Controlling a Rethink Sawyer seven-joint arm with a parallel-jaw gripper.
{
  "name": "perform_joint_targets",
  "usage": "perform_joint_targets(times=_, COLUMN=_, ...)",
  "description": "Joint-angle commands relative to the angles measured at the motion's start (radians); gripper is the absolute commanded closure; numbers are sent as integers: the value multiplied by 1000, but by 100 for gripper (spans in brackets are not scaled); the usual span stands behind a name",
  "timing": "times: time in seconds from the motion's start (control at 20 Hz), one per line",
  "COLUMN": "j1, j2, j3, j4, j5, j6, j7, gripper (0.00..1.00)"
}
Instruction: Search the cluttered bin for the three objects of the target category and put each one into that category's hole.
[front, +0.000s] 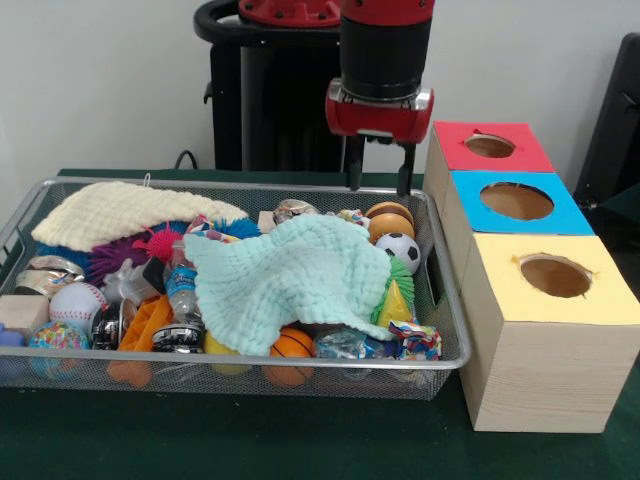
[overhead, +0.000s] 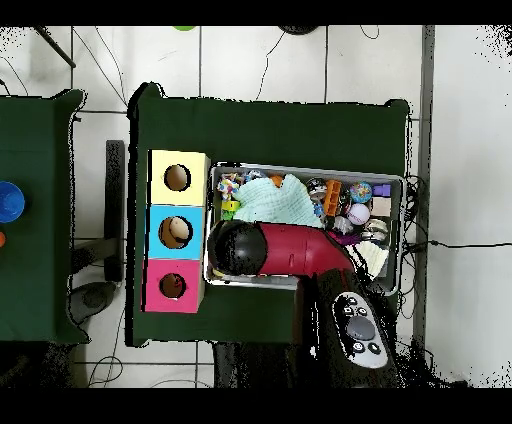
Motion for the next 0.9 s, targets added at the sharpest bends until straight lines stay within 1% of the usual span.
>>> perform_joint_targets(times=0.05, j1=65, j2=62, j3=-106, j4=-74, j5=-184, j6=-245, j7=90, gripper=0)
perform_joint_targets(times=0.1, j1=76, j2=59, j3=-126, j4=-83, j5=-201, j6=-265, j7=88, gripper=0)
perform_joint_targets(times=0.15, j1=79, j2=56, j3=-133, j4=-83, j5=-202, j6=-269, j7=87, gripper=0)
perform_joint_targets(times=0.2, j1=79, j2=38, j3=-136, j4=-71, j5=-196, j6=-246, j7=82, gripper=0)
perform_joint_targets(times=0.3, j1=85, j2=34, j3=-157, j4=-70, j5=-181, j6=-232, j7=97, gripper=0)
perform_joint_targets(times=0.35, j1=69, j2=48, j3=-151, j4=-84, j5=-174, j6=-235, j7=90, gripper=0)
perform_joint_targets(times=0.4, j1=50, j2=46, j3=-138, j4=-82, j5=-165, j6=-248, j7=84, gripper=0)
perform_joint_targets(times=0.45, j1=37, j2=66, j3=-132, j4=-118, j5=-158, j6=-240, j7=75, gripper=0)
perform_joint_targets(times=0.5, j1=25, j2=66, j3=-128, j4=-117, j5=-150, j6=-252, j7=79, gripper=0)
perform_joint_targets(times=0.55, j1=18, j2=89, j3=-127, j4=-159, j5=-145, j6=-239, j7=71, gripper=0)
perform_joint_targets(times=0.6, j1=12, j2=92, j3=-128, j4=-160, j5=-139, j6=-249, j7=79, gripper=0)
perform_joint_targets(times=0.65, j1=13, j2=111, j3=-130, j4=-196, j5=-137, j6=-236, j7=75, gripper=0)
perform_joint_targets(times=0.7, j1=6, j2=123, j3=-127, j4=-204, j5=-139, j6=-240, j7=71, gripper=0)
perform_joint_targets(times=0.75, j1=2, j2=145, j3=-122, j4=-239, j5=-134, j6=-224, j7=63, gripper=0)
perform_joint_targets(times=0.9, j1=-8, j2=201, j3=-121, j4=-286, j5=-141, j6=-227, j7=56, gripper=0)
